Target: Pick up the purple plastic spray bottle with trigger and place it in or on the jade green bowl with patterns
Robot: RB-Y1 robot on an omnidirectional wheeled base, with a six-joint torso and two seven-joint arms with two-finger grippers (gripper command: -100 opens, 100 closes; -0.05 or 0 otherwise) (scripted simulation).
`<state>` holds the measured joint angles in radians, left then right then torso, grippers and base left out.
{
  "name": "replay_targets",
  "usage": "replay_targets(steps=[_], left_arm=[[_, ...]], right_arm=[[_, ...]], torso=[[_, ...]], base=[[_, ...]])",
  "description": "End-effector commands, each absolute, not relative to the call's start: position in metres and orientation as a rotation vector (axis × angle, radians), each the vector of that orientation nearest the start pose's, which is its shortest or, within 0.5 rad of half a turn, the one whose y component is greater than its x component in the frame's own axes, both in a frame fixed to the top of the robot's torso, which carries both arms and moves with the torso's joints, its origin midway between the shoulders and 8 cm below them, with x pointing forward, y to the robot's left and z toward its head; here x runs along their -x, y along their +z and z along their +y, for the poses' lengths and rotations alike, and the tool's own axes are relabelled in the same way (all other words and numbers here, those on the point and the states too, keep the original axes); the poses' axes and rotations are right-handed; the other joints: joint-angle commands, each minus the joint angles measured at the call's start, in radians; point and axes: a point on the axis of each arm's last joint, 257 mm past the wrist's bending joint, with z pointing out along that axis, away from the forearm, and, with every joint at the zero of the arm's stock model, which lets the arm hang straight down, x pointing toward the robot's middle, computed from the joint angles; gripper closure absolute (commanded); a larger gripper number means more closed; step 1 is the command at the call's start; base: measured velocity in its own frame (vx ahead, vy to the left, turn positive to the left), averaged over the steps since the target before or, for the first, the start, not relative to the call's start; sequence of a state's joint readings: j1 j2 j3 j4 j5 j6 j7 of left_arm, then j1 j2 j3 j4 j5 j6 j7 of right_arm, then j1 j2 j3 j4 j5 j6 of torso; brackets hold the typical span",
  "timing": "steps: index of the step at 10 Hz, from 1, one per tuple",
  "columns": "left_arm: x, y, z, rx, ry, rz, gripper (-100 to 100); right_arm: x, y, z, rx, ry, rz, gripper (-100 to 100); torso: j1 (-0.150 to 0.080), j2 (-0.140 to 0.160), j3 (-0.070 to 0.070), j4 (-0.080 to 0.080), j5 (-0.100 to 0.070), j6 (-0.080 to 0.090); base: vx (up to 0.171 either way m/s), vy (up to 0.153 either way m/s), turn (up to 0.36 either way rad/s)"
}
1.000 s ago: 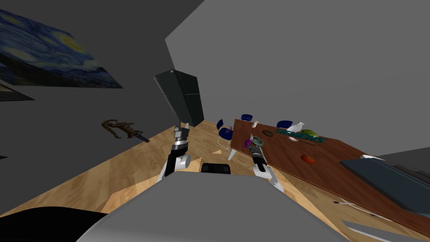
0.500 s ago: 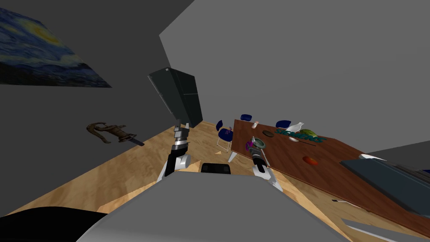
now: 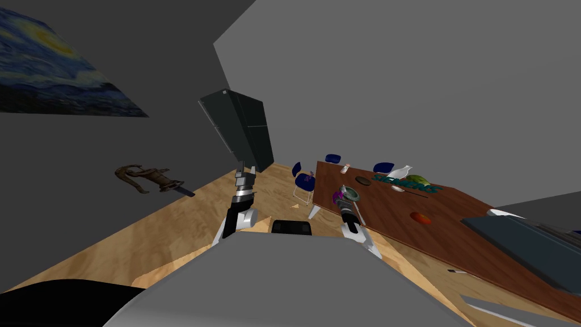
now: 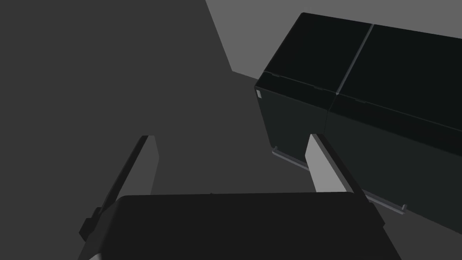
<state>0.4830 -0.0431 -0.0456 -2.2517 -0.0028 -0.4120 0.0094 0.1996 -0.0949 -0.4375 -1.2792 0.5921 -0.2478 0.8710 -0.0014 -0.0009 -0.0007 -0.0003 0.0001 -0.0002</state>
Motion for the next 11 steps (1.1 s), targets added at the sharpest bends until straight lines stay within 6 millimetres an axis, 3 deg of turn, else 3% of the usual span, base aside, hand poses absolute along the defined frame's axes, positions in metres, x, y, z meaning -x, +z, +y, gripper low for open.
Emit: replay_targets(steps=[1, 2, 3, 4, 5, 6, 11], left_arm=[[-0.367, 0.0, 0.269, 0.778, -1.338, 0.645, 0], [-0.367, 0.0, 0.269, 0.778, -1.338, 0.645, 0], [-0.367, 0.0, 0.269, 0.778, -1.338, 0.645, 0], [-0.367, 0.0, 0.269, 0.778, -1.338, 0.645, 0], [-0.367, 0.0, 0.269, 0.778, -1.338, 0.645, 0], [-0.367, 0.0, 0.269, 0.778, -1.338, 0.645, 0], [-0.367, 0.0, 0.269, 0.777, -1.339, 0.645, 0]], right_arm=[[-0.391, -0.384, -0.476, -0.327, -0.288, 1.782, 100], [-0.391, -0.384, -0.476, -0.327, -0.288, 1.783, 100], [-0.391, -0.384, -0.476, -0.327, -0.288, 1.783, 0], [-0.391, -0.384, -0.476, -0.327, -0.288, 1.783, 100], [-0.391, -0.384, -0.476, -0.327, -0.288, 1.783, 0], [-0.393, -0.388, -0.477, -0.31, -0.291, 1.809, 100], [-0.398, -0.4, -0.484, -0.269, -0.304, 1.891, 100]], torso=[[0.0, 0.0, 0.0, 0.0, 0.0, 0.0], [0.0, 0.0, 0.0, 0.0, 0.0, 0.0], [0.0, 0.0, 0.0, 0.0, 0.0, 0.0], [0.0, 0.0, 0.0, 0.0, 0.0, 0.0], [0.0, 0.0, 0.0, 0.0, 0.0, 0.0], [0.0, 0.0, 0.0, 0.0, 0.0, 0.0], [-0.006, 0.012, 0.002, -0.008, -0.01, 0.005]], base=[[0.0, 0.0, 0.0], [0.0, 0.0, 0.0], [0.0, 0.0, 0.0], [0.0, 0.0, 0.0], [0.0, 0.0, 0.0], [-0.089, -0.019, 0.077], [-0.152, -0.025, 0.092]])
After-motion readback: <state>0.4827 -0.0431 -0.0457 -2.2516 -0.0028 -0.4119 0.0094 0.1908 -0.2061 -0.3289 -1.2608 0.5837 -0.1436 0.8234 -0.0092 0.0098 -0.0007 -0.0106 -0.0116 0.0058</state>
